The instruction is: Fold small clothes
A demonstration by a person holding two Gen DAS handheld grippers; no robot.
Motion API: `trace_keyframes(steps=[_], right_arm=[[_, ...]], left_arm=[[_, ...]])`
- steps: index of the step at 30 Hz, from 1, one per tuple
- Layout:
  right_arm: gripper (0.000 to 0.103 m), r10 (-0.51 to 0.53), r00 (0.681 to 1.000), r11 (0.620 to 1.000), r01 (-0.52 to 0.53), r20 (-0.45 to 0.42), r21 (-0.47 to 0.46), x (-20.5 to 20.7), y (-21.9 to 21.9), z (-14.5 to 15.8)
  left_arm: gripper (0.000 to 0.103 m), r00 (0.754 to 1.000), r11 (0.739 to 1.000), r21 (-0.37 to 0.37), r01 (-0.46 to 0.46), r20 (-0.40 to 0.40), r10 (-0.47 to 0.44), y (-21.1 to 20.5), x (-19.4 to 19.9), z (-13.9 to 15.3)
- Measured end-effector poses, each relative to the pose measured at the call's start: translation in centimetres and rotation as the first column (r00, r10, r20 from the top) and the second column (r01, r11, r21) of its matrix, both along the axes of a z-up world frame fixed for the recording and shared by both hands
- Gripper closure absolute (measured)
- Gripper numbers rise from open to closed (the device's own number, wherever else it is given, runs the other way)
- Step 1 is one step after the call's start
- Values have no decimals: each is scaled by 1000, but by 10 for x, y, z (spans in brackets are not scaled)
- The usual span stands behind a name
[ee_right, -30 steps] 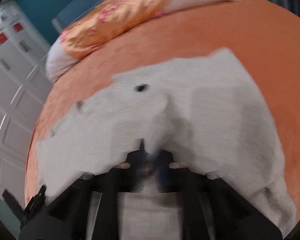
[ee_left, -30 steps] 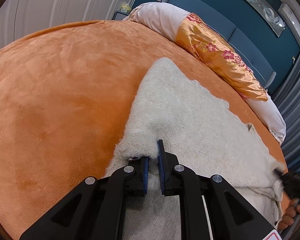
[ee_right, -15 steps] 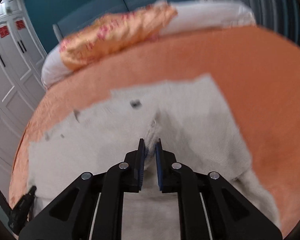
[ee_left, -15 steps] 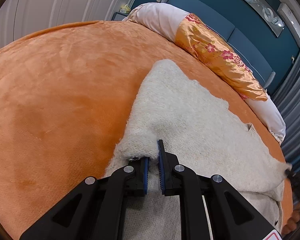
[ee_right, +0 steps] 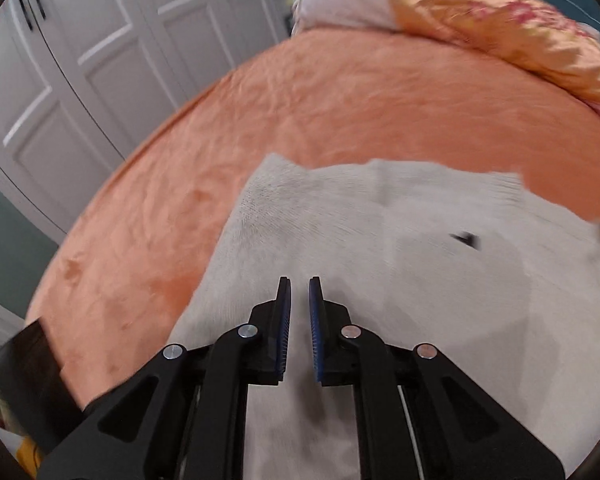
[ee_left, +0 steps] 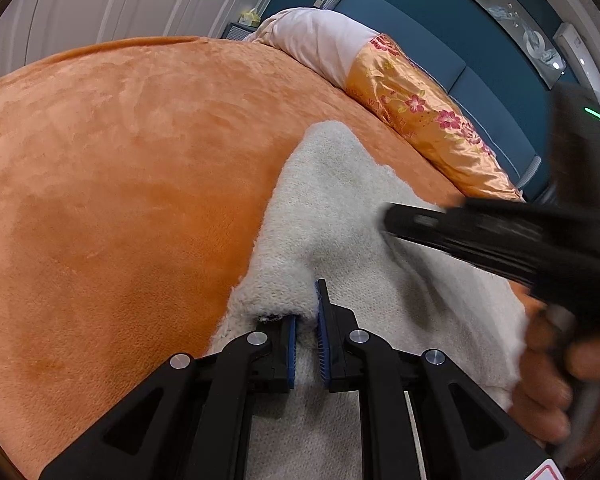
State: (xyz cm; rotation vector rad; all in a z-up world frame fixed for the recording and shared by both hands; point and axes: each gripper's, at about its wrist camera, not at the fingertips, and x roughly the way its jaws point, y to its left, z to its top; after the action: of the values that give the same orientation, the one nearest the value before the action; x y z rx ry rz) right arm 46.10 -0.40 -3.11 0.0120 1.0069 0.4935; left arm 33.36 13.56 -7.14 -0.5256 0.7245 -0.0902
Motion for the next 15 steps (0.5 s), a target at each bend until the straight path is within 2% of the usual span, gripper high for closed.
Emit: trace_keyframes(steps=[3, 9, 12, 13, 15], right_arm=[[98, -22, 1000, 999, 21, -18, -40, 27, 15, -17], [103, -108, 994, 994, 107, -33, -24, 60, 24, -26], [103, -166, 986, 986, 166, -7, -4, 46, 17, -7], [97, -214, 976, 976, 213, 27, 34, 29, 2, 7], [93, -267, 961, 961, 260, 68, 96, -4, -29, 25]], left_arm=[[91, 1000, 1000, -11, 0, 7, 0, 1, 0, -2], [91, 1000, 1000, -21, 0, 14, 0, 2, 2, -5], [91, 1000, 1000, -24, 1, 15, -1, 3, 2, -5], [91, 1000, 1000, -24, 1, 14, -1, 2, 2, -5], [91, 1000, 1000, -21, 0, 10, 0, 2, 3, -4]])
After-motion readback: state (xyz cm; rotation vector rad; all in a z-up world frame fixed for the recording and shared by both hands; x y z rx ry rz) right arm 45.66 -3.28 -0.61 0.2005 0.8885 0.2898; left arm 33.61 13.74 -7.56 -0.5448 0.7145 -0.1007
